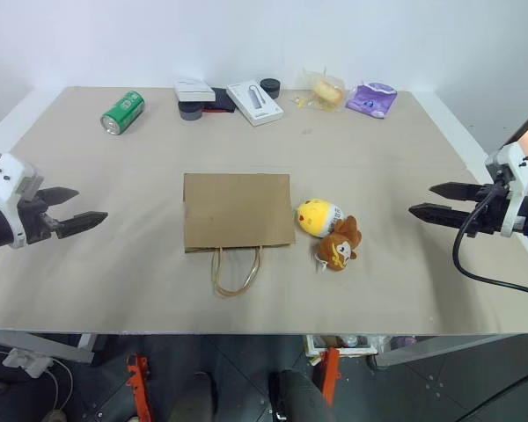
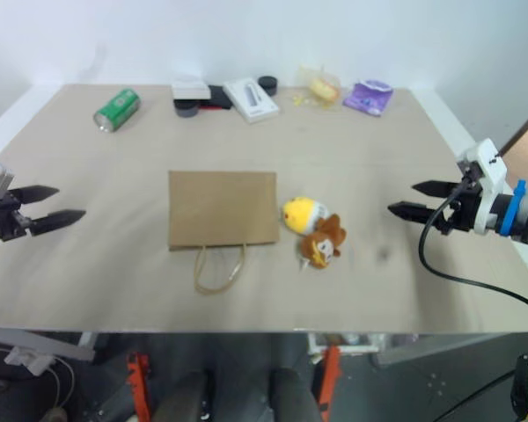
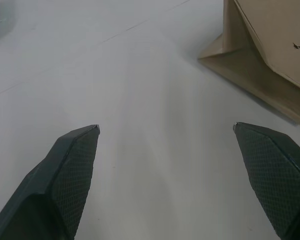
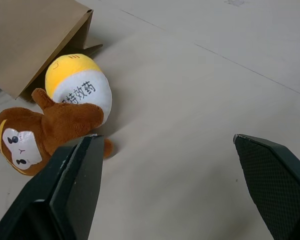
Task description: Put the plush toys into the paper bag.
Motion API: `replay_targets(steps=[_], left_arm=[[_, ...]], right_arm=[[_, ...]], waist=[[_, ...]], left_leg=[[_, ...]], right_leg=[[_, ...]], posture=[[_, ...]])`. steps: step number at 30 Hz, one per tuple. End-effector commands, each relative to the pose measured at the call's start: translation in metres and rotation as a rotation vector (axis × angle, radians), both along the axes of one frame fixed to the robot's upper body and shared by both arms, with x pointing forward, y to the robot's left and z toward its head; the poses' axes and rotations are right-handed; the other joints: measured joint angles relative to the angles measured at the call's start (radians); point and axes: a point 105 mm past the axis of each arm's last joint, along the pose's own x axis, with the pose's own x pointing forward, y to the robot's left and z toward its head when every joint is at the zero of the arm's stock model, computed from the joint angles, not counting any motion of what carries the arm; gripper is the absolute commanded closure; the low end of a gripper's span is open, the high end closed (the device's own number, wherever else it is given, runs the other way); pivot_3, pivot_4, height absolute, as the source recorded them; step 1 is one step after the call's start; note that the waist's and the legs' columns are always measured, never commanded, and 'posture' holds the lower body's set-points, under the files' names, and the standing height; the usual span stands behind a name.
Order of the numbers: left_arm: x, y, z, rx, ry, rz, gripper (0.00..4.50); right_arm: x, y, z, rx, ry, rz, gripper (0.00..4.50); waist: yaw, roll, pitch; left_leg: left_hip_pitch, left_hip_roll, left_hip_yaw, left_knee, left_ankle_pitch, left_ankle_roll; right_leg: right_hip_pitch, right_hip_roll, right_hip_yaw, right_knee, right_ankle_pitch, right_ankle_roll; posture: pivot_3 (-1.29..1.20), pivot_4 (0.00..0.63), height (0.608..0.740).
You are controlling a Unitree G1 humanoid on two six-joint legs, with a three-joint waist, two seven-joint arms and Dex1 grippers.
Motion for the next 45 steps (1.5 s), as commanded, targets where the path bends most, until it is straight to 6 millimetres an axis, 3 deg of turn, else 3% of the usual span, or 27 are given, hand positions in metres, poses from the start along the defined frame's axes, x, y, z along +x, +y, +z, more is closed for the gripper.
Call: replay_targets(steps=[1,15,24,25,29,33,35,38,42,45], left_arm=[[-0.002,0.004,0.016,0.01,-0.056,0.008,0.08],[0.003,0.009,0.014,-0.002,-0.036,0.034,0.08],[0.008,-0.007,0.009,0.021,-0.05,-0.035,0.08],[0.009,-0.015,0.011,0.036,-0.083,-0.064,0.08],[0.008,-0.061,0.021,0.139,-0.307,-0.251,0.08],[-0.001,-0.097,0.023,0.285,-0.531,-0.395,0.08],[-0.006,-0.112,0.023,0.353,-0.66,-0.454,0.08],[-0.02,-0.128,-0.001,0.509,-0.783,-0.607,0.08],[-0.025,-0.137,-0.034,0.624,-0.902,-0.704,0.08],[-0.02,-0.141,-0.038,0.638,-1.008,-0.69,0.08]], right_arm=[[-0.001,0.001,0.013,-0.003,-0.041,0.01,0.0],[-0.006,-0.005,0.014,0.024,-0.023,-0.027,0.0],[-0.008,0.003,0.018,0.051,-0.057,0.015,0.0],[-0.011,0.01,0.022,0.059,-0.074,0.06,0.0],[-0.044,0.07,0.055,0.154,-0.11,0.375,0.0],[-0.062,0.109,0.063,0.104,-0.148,0.542,0.0],[-0.069,0.12,0.061,0.074,-0.153,0.609,0.0],[-0.078,0.134,0.062,0.06,-0.172,0.677,0.0],[-0.086,0.146,0.069,0.086,-0.209,0.727,0.0],[-0.09,0.151,0.07,0.09,-0.218,0.741,0.0]], waist=[[0.0,0.0,0.0],[0.0,0.0,0.0],[-0.001,0.0,0.0],[0.0,0.0,0.0],[0.001,0.0,0.0],[0.001,-0.001,0.0],[0.003,0.0,-0.001],[0.003,-0.001,-0.001],[0.003,0.0,-0.001],[0.004,-0.001,-0.001]], left_leg=[[0.0,0.0,0.0,0.0,0.0,0.0],[0.001,0.0,0.009,0.002,0.0,0.0],[0.001,0.0,0.013,0.005,0.0,0.0],[0.001,0.0,0.013,0.005,0.0,0.0],[0.001,0.0,0.013,0.007,0.0,0.0],[0.002,0.001,0.014,0.008,0.0,0.0],[0.002,0.001,0.014,0.009,0.0,0.0],[0.002,0.001,0.016,0.012,0.0,0.0],[0.003,0.001,0.02,0.015,0.0,0.0],[0.002,0.002,0.022,0.018,0.0,0.001]], right_leg=[[0.0,0.0,0.0,0.0,0.0,0.0],[-0.001,0.001,0.013,0.0,0.004,0.006],[-0.001,0.003,0.018,0.0,0.006,0.009],[-0.001,0.003,0.019,0.0,0.007,0.009],[-0.001,0.004,0.022,0.001,0.008,0.011],[-0.001,0.006,0.023,0.002,0.009,0.011],[0.0,0.005,0.023,0.002,0.009,0.011],[0.0,0.005,0.025,0.002,0.01,0.01],[0.0,0.004,0.029,0.002,0.011,0.009],[0.0,0.004,0.03,0.002,0.013,0.01]], posture=[[0.0,0.15,0.74],[0.0,0.15,0.74],[0.0,0.15,0.74],[0.0,0.15,0.74],[0.0,0.15,0.74],[0.0,0.15,0.74],[0.0,0.15,0.74],[0.0,0.15,0.74],[0.0,0.15,0.74],[0.0,0.15,0.74]])
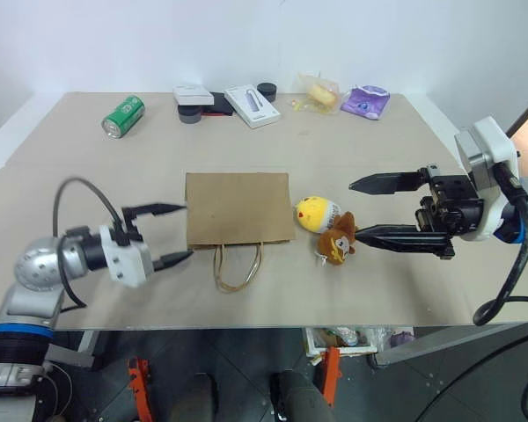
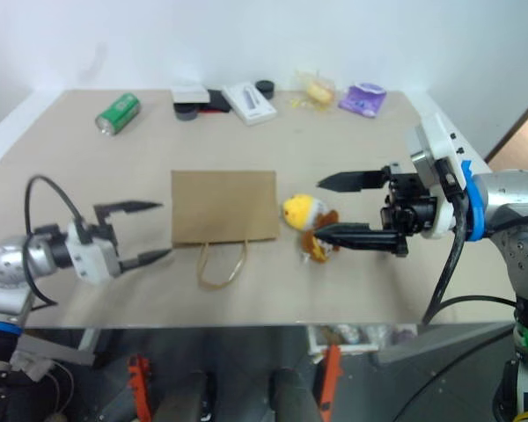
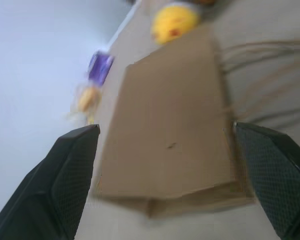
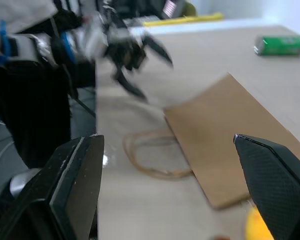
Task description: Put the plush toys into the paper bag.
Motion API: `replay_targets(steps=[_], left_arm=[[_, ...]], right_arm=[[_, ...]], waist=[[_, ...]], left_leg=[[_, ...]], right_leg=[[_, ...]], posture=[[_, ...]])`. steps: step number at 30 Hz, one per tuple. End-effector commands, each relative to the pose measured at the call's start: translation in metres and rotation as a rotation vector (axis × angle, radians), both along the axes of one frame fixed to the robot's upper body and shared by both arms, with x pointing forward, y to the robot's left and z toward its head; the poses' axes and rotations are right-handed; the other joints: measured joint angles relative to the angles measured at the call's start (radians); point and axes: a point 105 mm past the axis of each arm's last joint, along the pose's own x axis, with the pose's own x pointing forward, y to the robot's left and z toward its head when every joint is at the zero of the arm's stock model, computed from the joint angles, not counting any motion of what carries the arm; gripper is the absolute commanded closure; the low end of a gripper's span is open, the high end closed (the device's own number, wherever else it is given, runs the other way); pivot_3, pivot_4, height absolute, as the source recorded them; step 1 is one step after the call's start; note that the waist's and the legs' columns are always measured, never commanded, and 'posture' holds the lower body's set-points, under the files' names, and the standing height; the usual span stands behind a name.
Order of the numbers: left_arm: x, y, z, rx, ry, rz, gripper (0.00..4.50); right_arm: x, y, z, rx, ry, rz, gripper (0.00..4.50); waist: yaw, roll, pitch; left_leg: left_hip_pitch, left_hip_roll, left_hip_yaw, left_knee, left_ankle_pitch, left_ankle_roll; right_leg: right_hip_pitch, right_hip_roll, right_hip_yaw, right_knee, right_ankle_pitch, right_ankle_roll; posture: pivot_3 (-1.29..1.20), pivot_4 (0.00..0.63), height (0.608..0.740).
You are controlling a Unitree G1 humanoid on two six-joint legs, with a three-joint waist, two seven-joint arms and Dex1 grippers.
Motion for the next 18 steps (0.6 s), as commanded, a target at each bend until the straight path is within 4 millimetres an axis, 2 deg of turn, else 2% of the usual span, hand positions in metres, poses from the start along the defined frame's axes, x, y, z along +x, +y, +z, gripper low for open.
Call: replay_targets(steps=[1,10,18], left_arm=[[0.004,-0.004,0.012,-0.036,-0.157,-0.031,0.08],[0.009,-0.009,0.014,-0.112,-0.216,-0.041,0.08],[0.012,-0.02,-0.004,-0.075,-0.168,-0.06,0.08]], right_arm=[[-0.009,0.006,0.014,0.014,-0.065,0.029,0.0],[-0.013,0.002,0.009,0.018,-0.057,0.018,0.0],[-0.012,0.003,0.009,0.019,-0.058,0.007,0.0]], waist=[[0.001,-0.001,0.0],[0.0,-0.002,-0.001],[0.0,-0.001,-0.001]], left_leg=[[0.0,0.0,0.001,0.001,0.0,0.0],[0.001,0.011,0.021,0.002,0.002,0.003],[0.002,0.014,0.023,0.001,0.002,0.002]], right_leg=[[0.0,0.0,0.0,0.0,0.001,0.001],[-0.002,0.0,0.003,-0.001,0.007,0.001],[-0.002,0.004,0.004,-0.001,0.008,-0.001]], posture=[[0.0,0.15,0.74],[0.0,0.15,0.74],[0.0,0.15,0.74]])
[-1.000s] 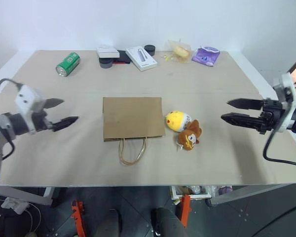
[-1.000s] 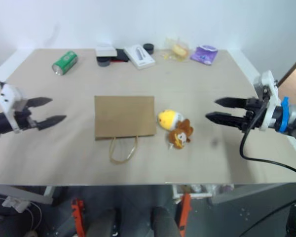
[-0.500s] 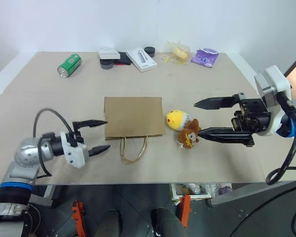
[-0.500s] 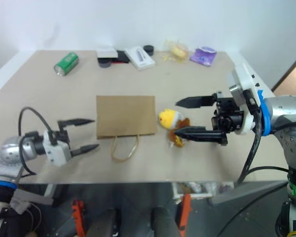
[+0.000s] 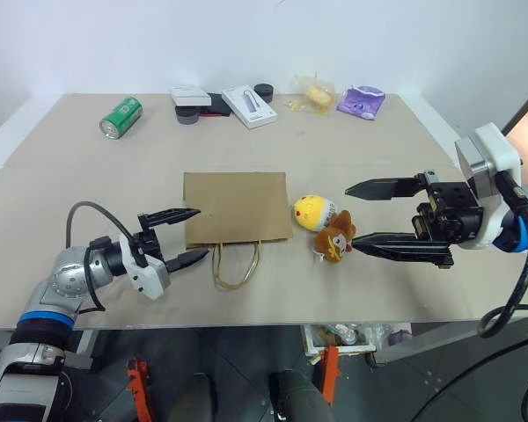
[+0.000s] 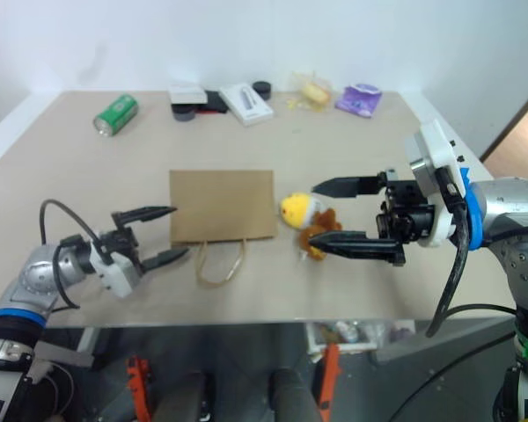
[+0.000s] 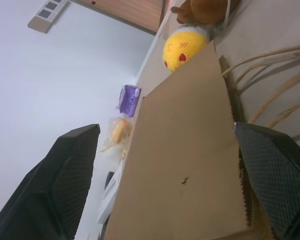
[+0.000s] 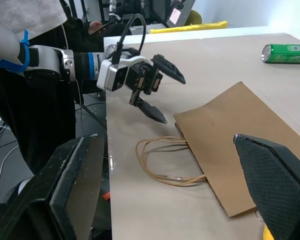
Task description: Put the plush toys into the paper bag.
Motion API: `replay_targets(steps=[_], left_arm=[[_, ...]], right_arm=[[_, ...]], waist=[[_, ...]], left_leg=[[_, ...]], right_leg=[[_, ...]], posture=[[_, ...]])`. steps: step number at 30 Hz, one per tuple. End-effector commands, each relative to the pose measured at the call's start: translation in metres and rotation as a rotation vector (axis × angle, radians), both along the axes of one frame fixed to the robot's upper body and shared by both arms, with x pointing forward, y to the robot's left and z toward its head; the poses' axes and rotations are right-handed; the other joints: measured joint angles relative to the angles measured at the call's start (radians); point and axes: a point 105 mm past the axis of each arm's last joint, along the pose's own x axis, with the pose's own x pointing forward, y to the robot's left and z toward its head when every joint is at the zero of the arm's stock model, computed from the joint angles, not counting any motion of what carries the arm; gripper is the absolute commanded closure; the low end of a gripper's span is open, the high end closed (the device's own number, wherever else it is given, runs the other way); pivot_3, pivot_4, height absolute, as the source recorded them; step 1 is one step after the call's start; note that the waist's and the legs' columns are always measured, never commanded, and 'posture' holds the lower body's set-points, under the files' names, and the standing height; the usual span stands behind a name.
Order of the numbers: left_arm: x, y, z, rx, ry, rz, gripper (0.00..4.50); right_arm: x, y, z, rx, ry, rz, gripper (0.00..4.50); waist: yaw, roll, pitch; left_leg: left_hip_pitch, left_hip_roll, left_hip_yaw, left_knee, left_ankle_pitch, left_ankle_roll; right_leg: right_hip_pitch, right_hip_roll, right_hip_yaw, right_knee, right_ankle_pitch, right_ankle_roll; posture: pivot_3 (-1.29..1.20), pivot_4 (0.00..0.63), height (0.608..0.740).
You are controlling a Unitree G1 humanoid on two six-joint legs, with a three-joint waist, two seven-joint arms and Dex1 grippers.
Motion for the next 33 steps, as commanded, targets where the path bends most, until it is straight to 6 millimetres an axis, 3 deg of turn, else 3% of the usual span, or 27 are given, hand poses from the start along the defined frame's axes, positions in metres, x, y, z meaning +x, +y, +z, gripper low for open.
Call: replay_targets(steps=[1,15,20,33], left_arm=[[0.004,-0.003,-0.002,0.014,-0.004,0.004,0.08],[0.011,-0.022,-0.023,0.09,0.045,-0.032,0.08],[0.011,-0.028,-0.017,0.065,0.031,-0.055,0.08],[-0.009,0.005,0.014,0.074,-0.043,-0.065,0.08]], right_arm=[[-0.007,0.002,0.013,0.001,-0.063,0.01,0.0],[-0.004,0.008,0.014,0.01,-0.07,0.004,0.0],[-0.005,0.011,0.015,0.011,-0.07,0.004,0.0],[-0.007,0.014,0.015,0.019,-0.059,-0.003,0.0]], waist=[[0.0,0.0,0.0],[0.0,0.0,0.0],[0.0,0.0,0.0],[-0.001,0.0,0.0]], left_leg=[[0.0,0.0,0.0,0.0,0.0,0.0],[0.0,0.0,0.002,0.0,0.0,0.0],[0.0,0.0,0.002,0.0,0.0,0.0],[0.0,0.001,0.004,-0.001,0.0,0.0]], right_leg=[[0.0,0.0,0.0,0.0,0.0,0.0],[0.0,0.0,0.001,0.0,0.0,0.0],[0.0,0.0,0.002,0.0,0.0,0.0],[-0.001,-0.001,0.002,0.0,0.0,0.0]], posture=[[0.0,0.15,0.74],[0.0,0.15,0.74],[0.0,0.15,0.74],[0.0,0.15,0.74]])
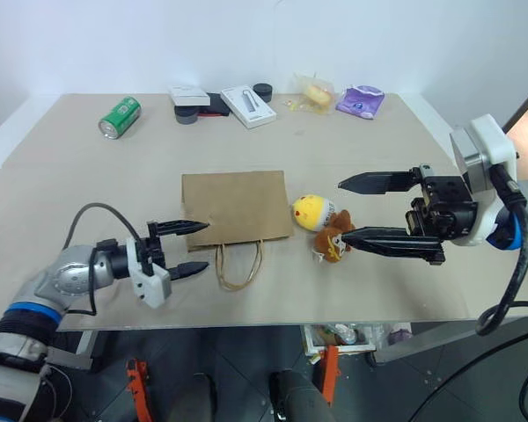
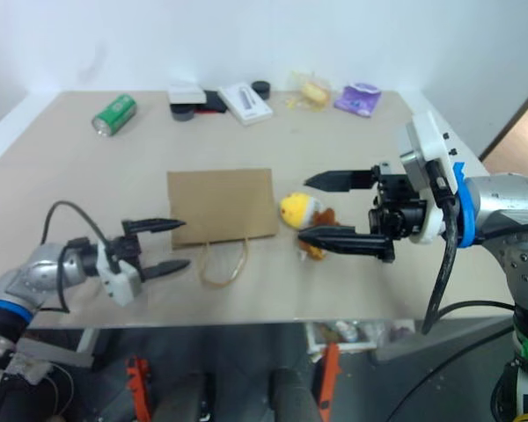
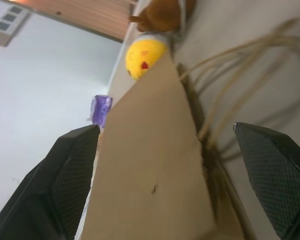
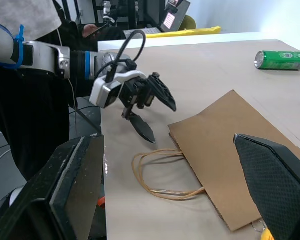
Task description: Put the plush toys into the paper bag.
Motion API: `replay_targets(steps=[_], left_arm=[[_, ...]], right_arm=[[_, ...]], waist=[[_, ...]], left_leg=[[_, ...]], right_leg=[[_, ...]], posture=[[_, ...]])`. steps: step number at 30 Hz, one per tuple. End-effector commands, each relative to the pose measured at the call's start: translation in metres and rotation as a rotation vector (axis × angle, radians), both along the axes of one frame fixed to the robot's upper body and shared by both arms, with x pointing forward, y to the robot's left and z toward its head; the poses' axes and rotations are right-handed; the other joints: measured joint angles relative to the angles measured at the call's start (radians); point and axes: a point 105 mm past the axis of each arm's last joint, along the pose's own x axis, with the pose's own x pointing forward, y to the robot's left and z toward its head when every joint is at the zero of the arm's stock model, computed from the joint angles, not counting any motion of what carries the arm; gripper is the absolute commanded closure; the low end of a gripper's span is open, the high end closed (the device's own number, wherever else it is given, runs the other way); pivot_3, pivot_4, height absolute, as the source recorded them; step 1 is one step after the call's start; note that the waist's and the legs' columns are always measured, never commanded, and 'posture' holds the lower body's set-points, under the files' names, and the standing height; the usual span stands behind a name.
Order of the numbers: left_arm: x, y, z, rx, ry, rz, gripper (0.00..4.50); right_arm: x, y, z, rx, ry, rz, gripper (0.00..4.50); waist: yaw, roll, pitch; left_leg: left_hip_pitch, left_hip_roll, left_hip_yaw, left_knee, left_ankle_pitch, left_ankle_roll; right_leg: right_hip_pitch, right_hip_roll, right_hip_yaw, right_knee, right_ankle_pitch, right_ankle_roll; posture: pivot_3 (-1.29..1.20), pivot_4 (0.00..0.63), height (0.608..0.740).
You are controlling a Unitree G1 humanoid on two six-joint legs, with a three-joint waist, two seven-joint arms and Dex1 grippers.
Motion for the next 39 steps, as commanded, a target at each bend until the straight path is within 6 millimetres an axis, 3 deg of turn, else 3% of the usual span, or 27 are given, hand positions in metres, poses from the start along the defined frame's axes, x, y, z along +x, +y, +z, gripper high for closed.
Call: replay_targets(steps=[1,4,13,28,39], left_arm=[[-0.001,-0.003,0.024,-0.075,-0.074,-0.022,0.08],[0.002,-0.007,0.027,-0.091,-0.079,-0.022,0.08],[0.005,-0.023,0.012,-0.081,-0.05,-0.038,0.08],[0.012,-0.034,-0.005,-0.043,-0.021,-0.042,0.08],[0.012,-0.061,-0.011,-0.019,-0.002,-0.128,0.08]], right_arm=[[-0.004,0.003,0.006,0.007,-0.038,0.011,0.0],[-0.003,0.004,0.005,0.008,-0.038,0.011,0.0],[-0.003,0.004,0.007,0.011,-0.047,0.005,0.0],[-0.002,0.003,0.009,0.011,-0.065,-0.015,0.0],[-0.001,0.004,0.012,0.018,-0.076,-0.009,0.0]], waist=[[0.0,0.0,0.0],[0.0,0.0,0.0],[0.001,0.0,0.0],[0.001,0.0,0.0],[0.0,0.0,0.0]], left_leg=[[0.0,0.0,0.001,0.0,0.0,0.0],[0.0,0.003,0.008,0.0,0.0,0.0],[0.0,0.004,0.011,0.0,0.0,0.0],[0.0,0.004,0.011,0.0,0.0,0.0],[0.0,0.004,0.011,0.0,0.0,0.0]], right_leg=[[0.0,0.0,0.0,0.0,0.0,0.0],[0.0,-0.002,0.0,0.0,0.0,0.0],[0.0,-0.001,0.001,0.0,0.0,0.001],[0.0,-0.001,0.001,0.0,0.0,0.001],[0.0,-0.001,0.002,0.0,0.0,0.001]], posture=[[0.0,0.15,0.74],[0.0,0.15,0.74],[0.0,0.15,0.74],[0.0,0.15,0.74],[0.0,0.15,0.74]])
